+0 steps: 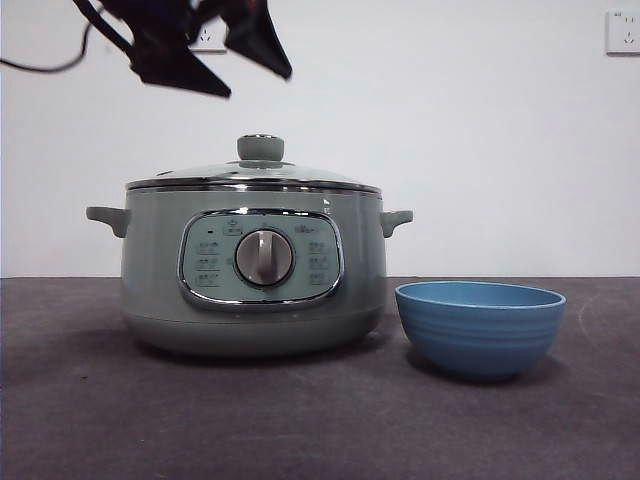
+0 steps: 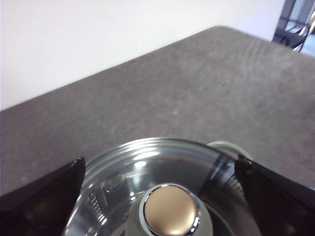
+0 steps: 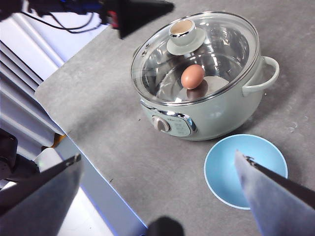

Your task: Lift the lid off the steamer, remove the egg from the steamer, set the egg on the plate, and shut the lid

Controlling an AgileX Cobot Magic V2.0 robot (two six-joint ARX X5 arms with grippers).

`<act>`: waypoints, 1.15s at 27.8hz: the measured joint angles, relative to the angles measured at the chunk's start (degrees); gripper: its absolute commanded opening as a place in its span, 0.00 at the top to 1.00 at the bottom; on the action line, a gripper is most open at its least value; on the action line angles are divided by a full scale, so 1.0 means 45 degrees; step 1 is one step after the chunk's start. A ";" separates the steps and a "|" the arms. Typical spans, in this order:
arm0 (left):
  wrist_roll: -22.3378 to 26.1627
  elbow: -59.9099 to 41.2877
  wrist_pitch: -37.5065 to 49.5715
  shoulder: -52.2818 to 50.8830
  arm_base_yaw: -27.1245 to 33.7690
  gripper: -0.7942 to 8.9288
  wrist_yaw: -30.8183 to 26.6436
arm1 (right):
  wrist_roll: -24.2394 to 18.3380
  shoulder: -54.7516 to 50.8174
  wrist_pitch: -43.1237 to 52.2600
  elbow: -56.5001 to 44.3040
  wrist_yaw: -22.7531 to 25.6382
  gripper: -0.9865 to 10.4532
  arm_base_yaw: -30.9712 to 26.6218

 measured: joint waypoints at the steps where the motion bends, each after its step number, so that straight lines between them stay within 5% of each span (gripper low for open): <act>1: 0.0063 0.0000 0.0078 0.0204 -0.0058 0.34 -0.0039 | 0.0000 0.0005 0.0000 0.0000 0.0005 0.39 0.0000; 12: 0.0291 0.0000 -0.0597 0.1481 -0.0223 0.35 -0.0364 | 0.0000 0.0010 0.0000 0.0005 0.0005 0.39 0.0000; 17: 0.0291 0.0000 -0.0699 0.1481 -0.0223 0.64 -0.0607 | 0.0000 0.0010 0.0000 0.0005 0.0019 0.39 0.0000; 25: 0.0287 0.0029 -0.0865 0.1481 -0.0311 0.91 -0.0539 | 0.0000 0.0010 0.0000 0.0005 0.0044 0.39 0.0000; 32: 0.0287 0.0029 -0.0797 0.1481 -0.0311 0.93 -0.0515 | 0.0000 0.0010 0.0005 0.0005 0.0044 0.39 0.0000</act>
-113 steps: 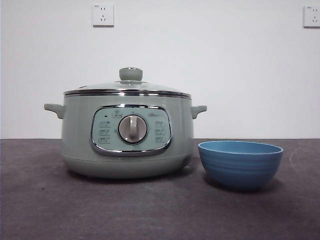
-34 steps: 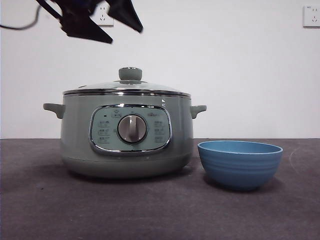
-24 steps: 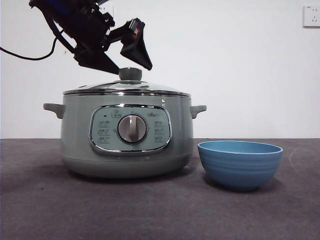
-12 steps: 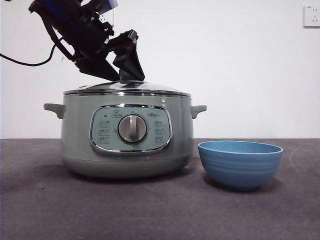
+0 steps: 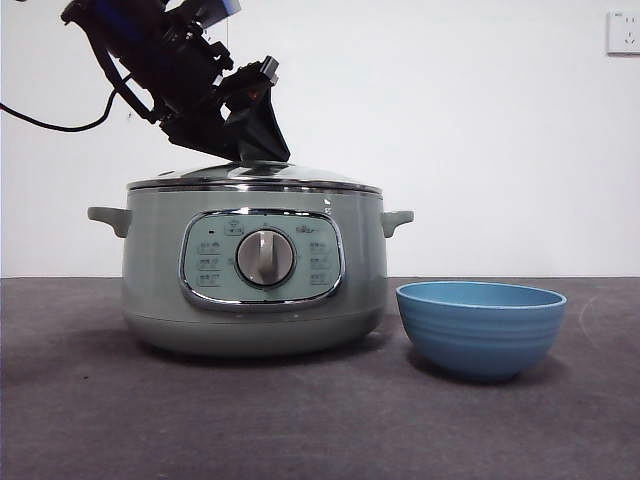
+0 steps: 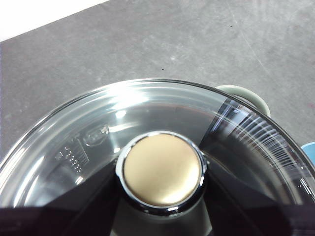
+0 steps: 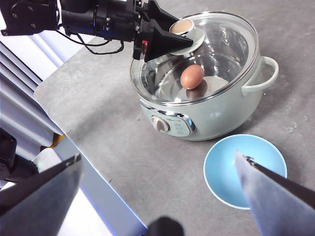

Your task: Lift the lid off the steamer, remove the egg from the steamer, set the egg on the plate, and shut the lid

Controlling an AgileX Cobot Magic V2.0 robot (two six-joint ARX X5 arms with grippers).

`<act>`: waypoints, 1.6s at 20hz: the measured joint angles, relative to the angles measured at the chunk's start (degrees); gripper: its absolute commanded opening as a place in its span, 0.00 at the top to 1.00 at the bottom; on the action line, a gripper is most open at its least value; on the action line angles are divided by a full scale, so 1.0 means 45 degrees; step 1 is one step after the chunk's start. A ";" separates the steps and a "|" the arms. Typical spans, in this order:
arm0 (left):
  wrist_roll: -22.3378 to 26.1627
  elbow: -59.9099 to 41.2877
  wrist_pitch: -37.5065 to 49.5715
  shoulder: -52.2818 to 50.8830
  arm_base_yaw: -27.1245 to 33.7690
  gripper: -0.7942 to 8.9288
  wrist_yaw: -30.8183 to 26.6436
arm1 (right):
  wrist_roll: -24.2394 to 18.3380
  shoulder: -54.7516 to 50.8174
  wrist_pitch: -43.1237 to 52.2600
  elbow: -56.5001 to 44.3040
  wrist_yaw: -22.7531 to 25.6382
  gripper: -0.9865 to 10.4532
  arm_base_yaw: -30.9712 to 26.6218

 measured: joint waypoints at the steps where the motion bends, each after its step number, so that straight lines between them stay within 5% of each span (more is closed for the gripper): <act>1: 0.0000 0.0000 0.0015 0.0000 0.0000 0.93 0.0073 | 0.0000 0.0000 0.0000 0.0000 0.0000 0.39 0.0000; 15: -0.0189 0.1263 -0.1137 -0.1010 0.0044 0.93 0.0097 | 0.0000 0.0073 0.0083 0.0000 0.0272 0.39 0.0000; 22: -0.0248 0.1457 -0.2395 -0.5056 0.0486 0.93 0.0039 | 0.0602 0.1161 0.1744 0.0010 0.0593 0.39 0.0092; 27: -0.0248 0.1569 -0.4711 -0.7485 0.0670 0.93 -0.0155 | 0.1549 0.2351 0.3779 0.0015 0.0685 0.39 0.1409; 32: -0.0355 0.1569 -0.5819 -0.8835 0.0670 0.93 -0.0253 | 0.2234 0.3910 0.5440 0.0073 0.2424 0.39 0.3288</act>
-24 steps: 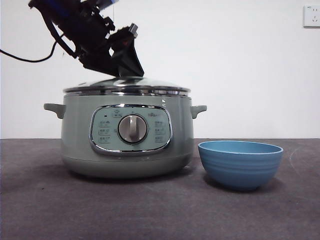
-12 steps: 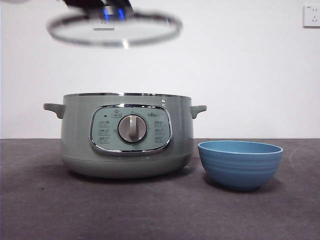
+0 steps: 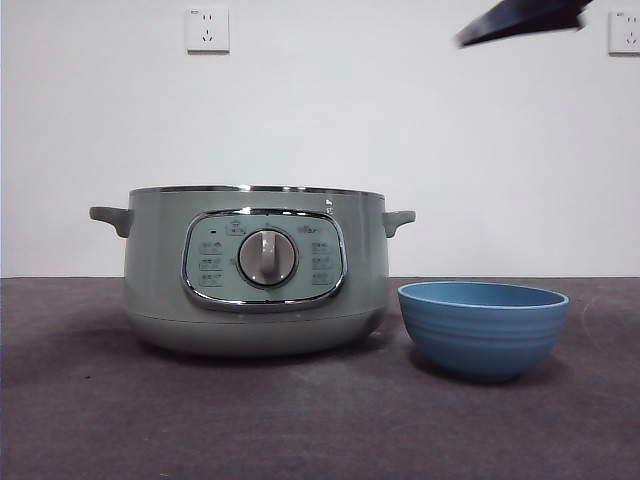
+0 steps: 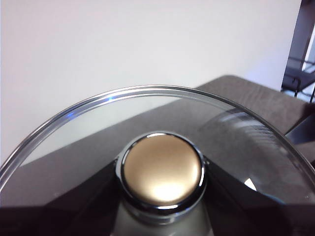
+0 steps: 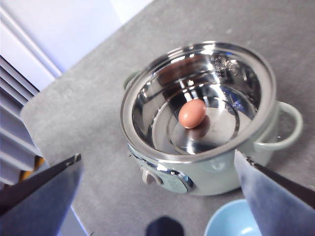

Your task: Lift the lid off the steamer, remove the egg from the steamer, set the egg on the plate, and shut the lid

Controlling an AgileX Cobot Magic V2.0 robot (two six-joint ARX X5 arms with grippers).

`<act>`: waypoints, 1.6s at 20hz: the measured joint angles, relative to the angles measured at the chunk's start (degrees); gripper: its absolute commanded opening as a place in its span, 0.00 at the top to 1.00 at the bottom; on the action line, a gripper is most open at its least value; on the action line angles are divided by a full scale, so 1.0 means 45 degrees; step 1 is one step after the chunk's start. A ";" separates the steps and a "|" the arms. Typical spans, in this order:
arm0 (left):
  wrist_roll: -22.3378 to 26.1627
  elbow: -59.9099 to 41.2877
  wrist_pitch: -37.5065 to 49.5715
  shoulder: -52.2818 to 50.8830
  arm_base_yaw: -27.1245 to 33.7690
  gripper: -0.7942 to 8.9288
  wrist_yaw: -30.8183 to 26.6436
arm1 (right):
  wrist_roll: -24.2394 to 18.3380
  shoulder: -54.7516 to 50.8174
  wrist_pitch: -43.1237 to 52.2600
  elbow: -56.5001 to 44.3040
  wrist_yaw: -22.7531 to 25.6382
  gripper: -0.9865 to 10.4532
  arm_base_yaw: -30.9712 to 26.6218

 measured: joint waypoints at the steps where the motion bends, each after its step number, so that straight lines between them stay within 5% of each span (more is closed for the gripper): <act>1: -0.0044 0.0000 -0.0102 -0.0257 0.0000 0.93 0.0000 | 0.0083 0.0325 0.0151 0.0078 0.0359 0.39 0.0311; 7: -0.0160 0.0000 -0.1156 -0.1117 0.0000 0.93 0.0010 | 0.0248 0.2414 0.0374 0.1511 0.2419 0.39 0.1787; 16: -0.0223 -0.0005 -0.1875 -0.2001 0.0000 0.93 0.0015 | 0.0160 0.6518 -0.0826 0.5625 0.4163 0.39 0.2958; 20: -0.0223 0.0000 -0.2035 -0.2225 0.0000 0.93 0.0010 | 0.0097 0.8694 -0.0899 0.7291 0.4512 0.39 0.3201; 32: -0.0223 -0.0005 -0.2467 -0.2390 0.0000 0.93 0.0019 | -0.0214 1.0972 0.0481 0.7441 0.5479 0.39 0.3517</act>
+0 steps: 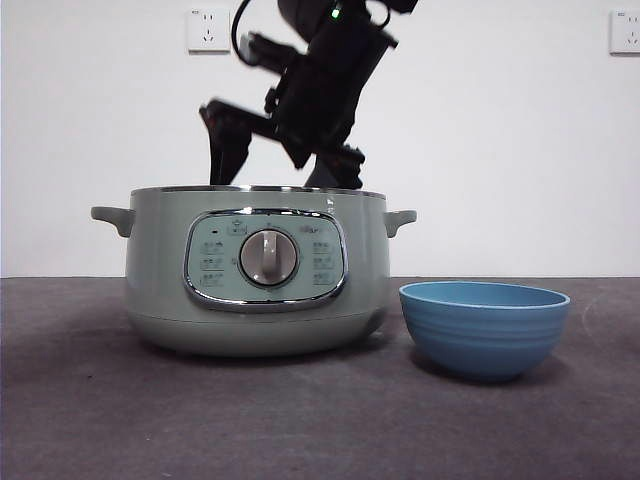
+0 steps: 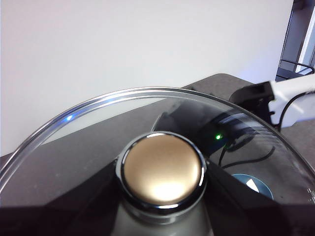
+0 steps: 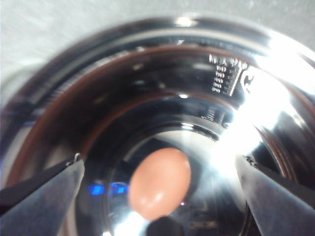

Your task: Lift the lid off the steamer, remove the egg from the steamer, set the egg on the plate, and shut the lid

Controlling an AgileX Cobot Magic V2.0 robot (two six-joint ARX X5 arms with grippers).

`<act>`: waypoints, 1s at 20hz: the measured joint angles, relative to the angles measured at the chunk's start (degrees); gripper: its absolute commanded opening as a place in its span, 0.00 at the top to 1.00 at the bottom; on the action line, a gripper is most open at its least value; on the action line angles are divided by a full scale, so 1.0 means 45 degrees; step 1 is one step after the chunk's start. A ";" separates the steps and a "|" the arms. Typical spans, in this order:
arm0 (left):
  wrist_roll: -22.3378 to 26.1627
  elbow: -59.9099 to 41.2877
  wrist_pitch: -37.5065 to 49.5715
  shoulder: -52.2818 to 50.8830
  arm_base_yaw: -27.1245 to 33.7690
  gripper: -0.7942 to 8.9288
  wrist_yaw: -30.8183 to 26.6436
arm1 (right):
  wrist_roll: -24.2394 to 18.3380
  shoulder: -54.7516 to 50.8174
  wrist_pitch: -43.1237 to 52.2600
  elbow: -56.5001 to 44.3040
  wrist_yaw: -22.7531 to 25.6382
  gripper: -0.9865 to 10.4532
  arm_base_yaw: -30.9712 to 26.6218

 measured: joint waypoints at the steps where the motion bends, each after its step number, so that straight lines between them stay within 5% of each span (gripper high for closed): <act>1: 0.0000 0.0005 0.0000 0.0000 0.0000 0.93 0.0000 | -0.0029 0.0209 0.0117 0.0000 0.0010 0.39 0.0010; 13: 0.0000 0.0005 -0.0131 0.0000 0.0000 0.93 0.0005 | -0.0223 0.1520 0.0155 0.0019 0.0063 0.45 0.0015; 14: 0.0000 0.0005 -0.0136 0.0000 0.0000 0.93 0.0000 | -0.0223 0.1520 0.0146 0.0019 0.0063 0.51 0.0015; 17: 0.0005 0.0005 -0.0141 0.0000 0.0000 0.93 0.0000 | -0.0223 0.1520 0.0078 0.0019 0.0053 0.91 0.0015; 20: 0.0005 0.0005 -0.0160 0.0000 0.0000 0.93 0.0000 | -0.0233 0.1520 0.0136 0.0019 -0.0029 0.93 0.0029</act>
